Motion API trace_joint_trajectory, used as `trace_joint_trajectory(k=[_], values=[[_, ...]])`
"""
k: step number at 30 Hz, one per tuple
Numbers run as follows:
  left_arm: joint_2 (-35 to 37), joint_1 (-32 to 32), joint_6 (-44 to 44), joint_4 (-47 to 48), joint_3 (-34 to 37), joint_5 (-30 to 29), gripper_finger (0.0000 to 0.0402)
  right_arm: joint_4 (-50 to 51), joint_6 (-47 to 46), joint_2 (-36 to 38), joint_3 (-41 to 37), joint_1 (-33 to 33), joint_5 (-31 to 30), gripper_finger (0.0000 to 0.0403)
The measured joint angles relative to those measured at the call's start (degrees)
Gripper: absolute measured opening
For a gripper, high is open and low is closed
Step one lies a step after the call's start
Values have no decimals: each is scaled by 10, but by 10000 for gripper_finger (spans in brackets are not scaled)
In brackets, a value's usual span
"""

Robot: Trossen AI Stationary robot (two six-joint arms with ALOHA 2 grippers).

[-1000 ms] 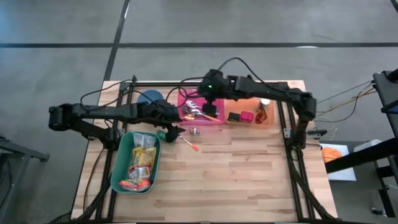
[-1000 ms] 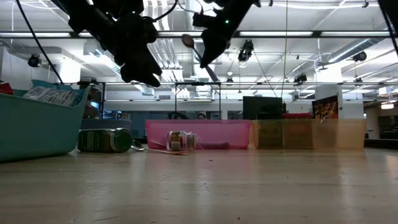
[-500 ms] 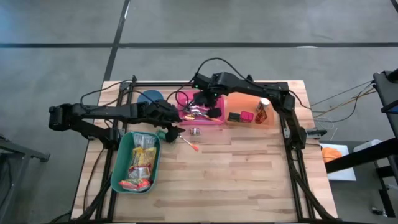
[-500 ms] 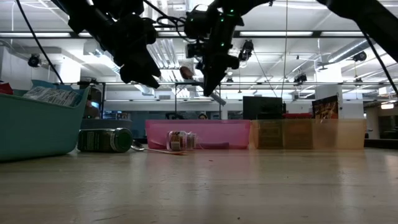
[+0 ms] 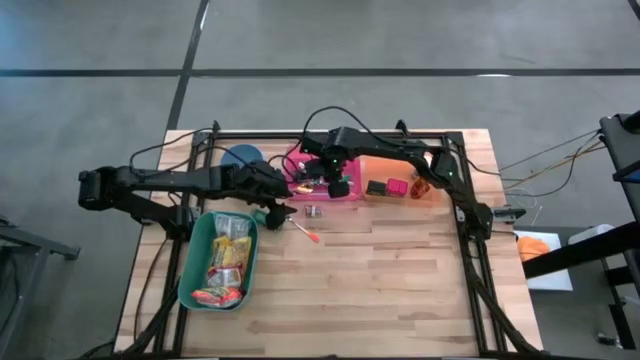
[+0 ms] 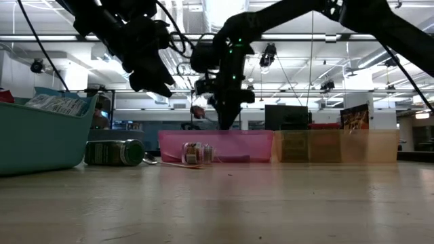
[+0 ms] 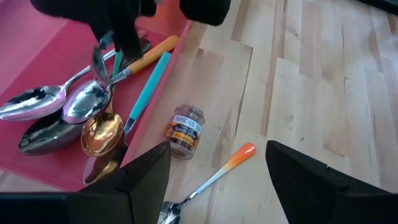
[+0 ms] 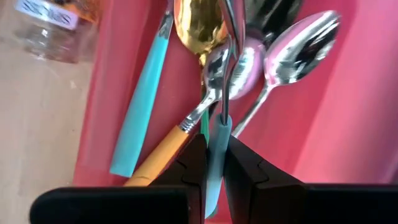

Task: Pick & Place Food Item
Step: Put the blue spoon into the pink bin

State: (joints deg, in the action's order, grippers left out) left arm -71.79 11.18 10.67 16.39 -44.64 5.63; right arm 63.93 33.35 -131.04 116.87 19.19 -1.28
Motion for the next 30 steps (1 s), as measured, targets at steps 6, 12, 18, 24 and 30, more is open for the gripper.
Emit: trace_joint_trajectory(k=[6,12,18,24,30], values=[[0,0,0,4,0,0,266,-1,-4,-27,1,3,0,24],[0,0,-2,4,0,0,266,1,-16,-38,1,4,-1,24],[0,0,-2,4,0,0,266,2,-41,-41,1,4,-1,24],[0,0,-2,4,0,0,266,4,-49,-41,1,4,3,24],[0,0,-2,3,0,0,266,4,-47,-41,-4,4,16,24]])
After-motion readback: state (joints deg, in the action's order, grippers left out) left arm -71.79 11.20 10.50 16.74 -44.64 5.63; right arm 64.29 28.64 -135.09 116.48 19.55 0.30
